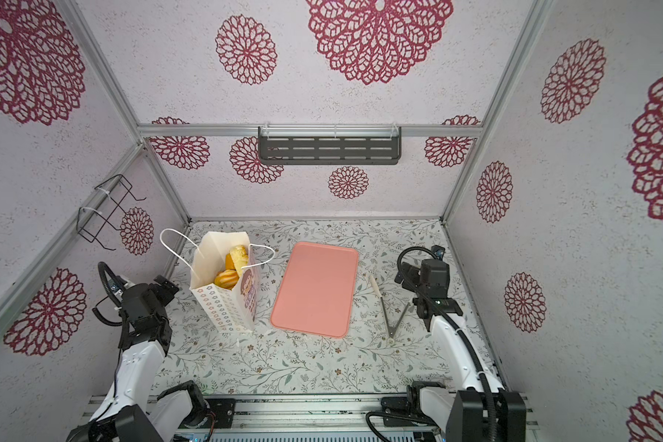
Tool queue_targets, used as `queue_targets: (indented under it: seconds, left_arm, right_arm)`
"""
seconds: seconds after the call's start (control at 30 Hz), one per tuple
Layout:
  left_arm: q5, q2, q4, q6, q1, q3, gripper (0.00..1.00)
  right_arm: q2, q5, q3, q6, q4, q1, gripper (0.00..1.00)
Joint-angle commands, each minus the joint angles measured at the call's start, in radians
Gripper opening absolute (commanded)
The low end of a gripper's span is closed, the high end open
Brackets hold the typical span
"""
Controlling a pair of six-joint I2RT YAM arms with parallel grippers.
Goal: Place the fake bread into the paper bag
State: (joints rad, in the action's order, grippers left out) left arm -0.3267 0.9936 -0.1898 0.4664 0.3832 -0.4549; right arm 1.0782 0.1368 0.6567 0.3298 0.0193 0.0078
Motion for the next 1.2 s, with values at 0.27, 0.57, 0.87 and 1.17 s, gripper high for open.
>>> queue_targets:
  seconds: [0.27,0.57,0.87,1.17]
  left_arm:
    - [-0.072,0.271,-0.354,-0.138,-0.095,0.042,0.97]
    - [-0.173,0.357,-0.424,-0.141,-0.258,0.025,0.97]
    - [-0.123,0.498,-0.709,-0.245,-0.287,0.086,0.97]
    - [-0.101,0.568,-0.739,-0.273,-0.284,0.053,0.97]
  right_arm:
    - [0.167,0.291,-0.272,-0.166,0.688,-0.006,0.99]
    - [0.316,0.273,-0.350,-0.216,0.938,-0.001,0.99]
    - [0.468,0.223,-0.452,-0.324,1.301,0.068,0.99]
    - [0.465,0.190,-0.409,-0.316,1.204,0.061,0.99]
